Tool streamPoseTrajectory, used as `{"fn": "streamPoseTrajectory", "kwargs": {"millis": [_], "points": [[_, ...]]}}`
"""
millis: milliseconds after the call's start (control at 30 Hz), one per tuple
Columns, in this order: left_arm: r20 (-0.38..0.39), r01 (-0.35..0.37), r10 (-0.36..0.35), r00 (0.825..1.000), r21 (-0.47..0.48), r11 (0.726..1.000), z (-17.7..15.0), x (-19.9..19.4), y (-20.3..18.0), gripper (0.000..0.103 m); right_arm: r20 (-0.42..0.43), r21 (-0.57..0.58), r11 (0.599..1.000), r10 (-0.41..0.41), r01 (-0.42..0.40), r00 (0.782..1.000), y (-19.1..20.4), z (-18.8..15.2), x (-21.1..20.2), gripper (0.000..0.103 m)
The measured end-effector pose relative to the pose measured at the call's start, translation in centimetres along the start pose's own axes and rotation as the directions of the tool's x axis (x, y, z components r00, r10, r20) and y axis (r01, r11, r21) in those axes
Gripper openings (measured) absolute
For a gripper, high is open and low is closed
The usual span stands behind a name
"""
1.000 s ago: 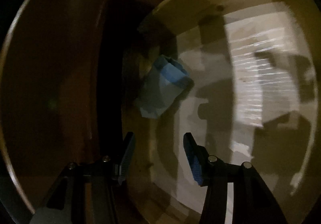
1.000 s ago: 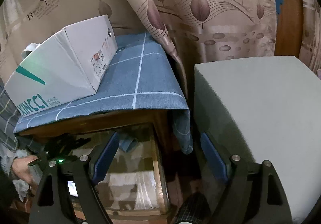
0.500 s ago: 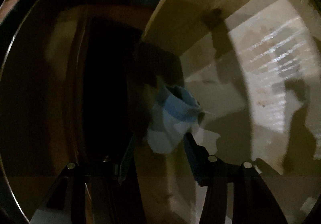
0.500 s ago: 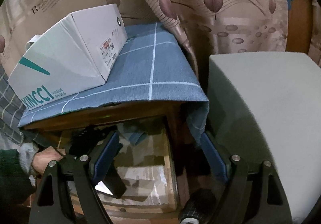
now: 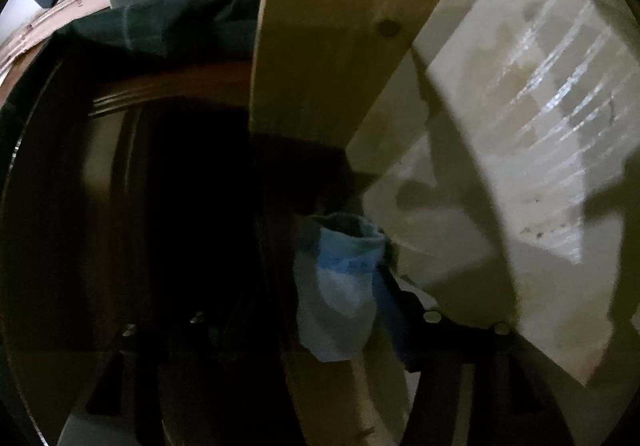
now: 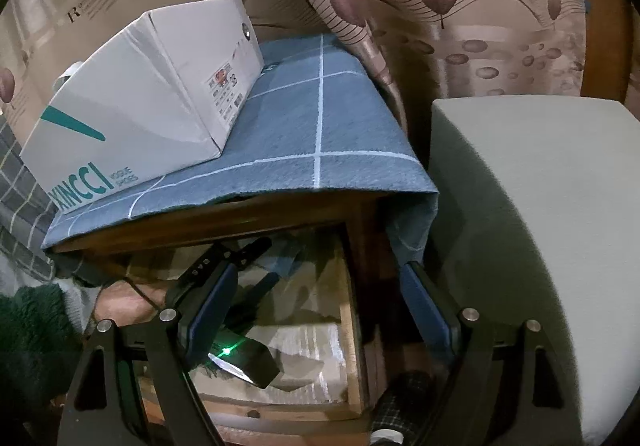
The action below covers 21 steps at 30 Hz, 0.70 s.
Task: Take underwear out of drawer
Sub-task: 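Grasp the light blue underwear with the left tool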
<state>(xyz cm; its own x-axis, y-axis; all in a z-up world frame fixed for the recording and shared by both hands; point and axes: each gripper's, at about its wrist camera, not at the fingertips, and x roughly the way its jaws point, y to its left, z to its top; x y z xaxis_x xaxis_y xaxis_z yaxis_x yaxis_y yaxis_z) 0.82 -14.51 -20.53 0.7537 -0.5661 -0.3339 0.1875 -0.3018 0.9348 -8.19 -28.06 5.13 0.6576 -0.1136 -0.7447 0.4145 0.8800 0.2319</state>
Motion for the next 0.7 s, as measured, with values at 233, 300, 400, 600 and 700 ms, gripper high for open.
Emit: {"fn": "streamPoseTrajectory", "kwargs": {"millis": [233,300,400,600,700], "points": [[-0.060,0.111,-0.115,0.992,-0.060,0.992,0.0,0.9,1.2,0.044,-0.010,0.009,1.000,0.013,-0.013,1.000,-0.1,-0.1,0.1,0.081],[-0.064,0.116,-0.120,0.991,-0.072,0.991,0.2,1.5,1.7,0.043,-0.016,0.010,1.000,0.016,-0.016,1.000,0.0,-0.2,0.2,0.081],[-0.065,0.123,-0.131,0.989,-0.111,0.986,0.1,1.8,2.3,0.042,-0.020,0.006,1.000,0.016,-0.016,1.000,0.1,-0.2,0.3,0.081],[-0.076,0.122,-0.135,0.988,-0.160,0.980,-0.2,1.7,3.1,0.028,-0.032,0.009,1.000,0.020,-0.020,0.999,0.1,-0.3,0.6,0.081],[-0.080,0.143,-0.162,0.984,-0.201,0.969,0.0,2.7,4.1,0.022,-0.029,0.015,1.000,0.016,-0.015,0.999,0.0,-0.2,0.5,0.081]]}}
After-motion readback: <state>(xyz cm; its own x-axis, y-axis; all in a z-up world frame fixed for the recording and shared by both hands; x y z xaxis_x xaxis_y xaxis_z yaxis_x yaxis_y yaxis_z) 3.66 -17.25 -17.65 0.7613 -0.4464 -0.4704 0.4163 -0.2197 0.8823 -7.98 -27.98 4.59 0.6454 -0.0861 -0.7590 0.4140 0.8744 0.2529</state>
